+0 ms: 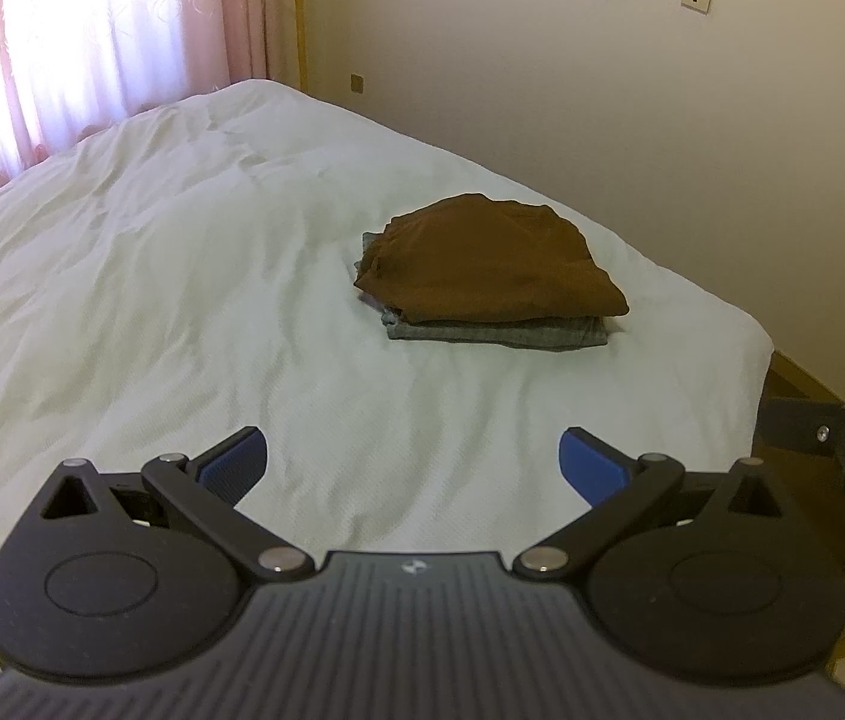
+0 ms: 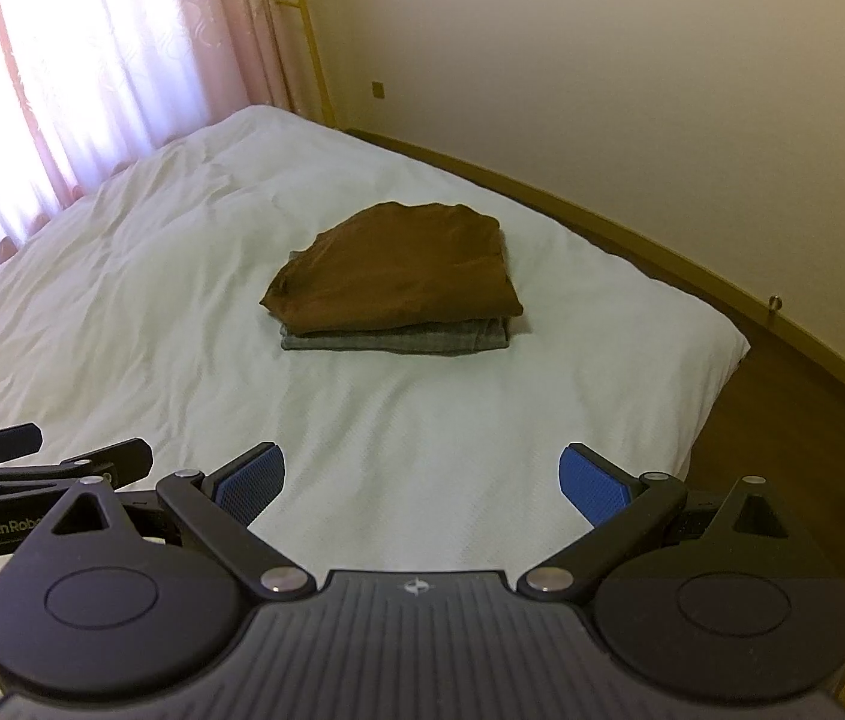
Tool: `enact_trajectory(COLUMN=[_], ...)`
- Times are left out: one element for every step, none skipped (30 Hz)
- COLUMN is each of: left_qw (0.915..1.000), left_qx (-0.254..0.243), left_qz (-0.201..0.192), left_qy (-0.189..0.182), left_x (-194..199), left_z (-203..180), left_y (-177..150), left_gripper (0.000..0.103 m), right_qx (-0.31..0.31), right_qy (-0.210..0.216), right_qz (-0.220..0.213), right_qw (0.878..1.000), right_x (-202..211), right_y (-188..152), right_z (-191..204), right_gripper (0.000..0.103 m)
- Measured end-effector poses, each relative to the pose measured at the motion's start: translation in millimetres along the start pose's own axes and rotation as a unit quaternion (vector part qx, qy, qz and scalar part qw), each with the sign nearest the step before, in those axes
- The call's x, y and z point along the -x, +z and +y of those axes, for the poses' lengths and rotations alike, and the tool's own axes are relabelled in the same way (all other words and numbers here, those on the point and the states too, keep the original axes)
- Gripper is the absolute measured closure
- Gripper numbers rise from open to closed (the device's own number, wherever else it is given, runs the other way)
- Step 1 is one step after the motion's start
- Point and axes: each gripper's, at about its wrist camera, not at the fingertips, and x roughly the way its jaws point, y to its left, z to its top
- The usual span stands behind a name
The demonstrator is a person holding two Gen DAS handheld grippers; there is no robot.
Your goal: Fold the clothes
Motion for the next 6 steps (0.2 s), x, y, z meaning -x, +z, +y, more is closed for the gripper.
enact_trajectory(left_qw=[1.0,1.0,1.0,1.0,1.0,1.0], left_qx=[0.0,0.0,0.002,0.003,0.005,0.006], left_qz=[0.001,0.002,0.003,0.004,0.005,0.004], left_qy=[0.002,0.003,0.004,0.005,0.005,0.007], left_x=[-1,-3,-4,-6,-7,-8], left_z=[-1,-3,-4,-5,-6,-7], left_y=[2,4,6,9,11,13], left_gripper=[0.0,0.0,0.0,0.0,0.0,0.0], right_qx=[0.0,-0.001,-0.001,0.0,0.002,0.005], right_qy=[0.0,0.001,0.001,0.002,0.003,0.004], right_qz=[0.001,0.002,0.003,0.005,0.006,0.007], right_qw=[1.0,1.0,1.0,1.0,1.0,1.0], right_x=[-1,-2,-3,-4,-6,-7], right_y=[1,3,4,6,10,13], right_z=[-1,-2,-3,-5,-6,-7], right_gripper=[0.002,0.002,0.002,0.002,0.002,0.002])
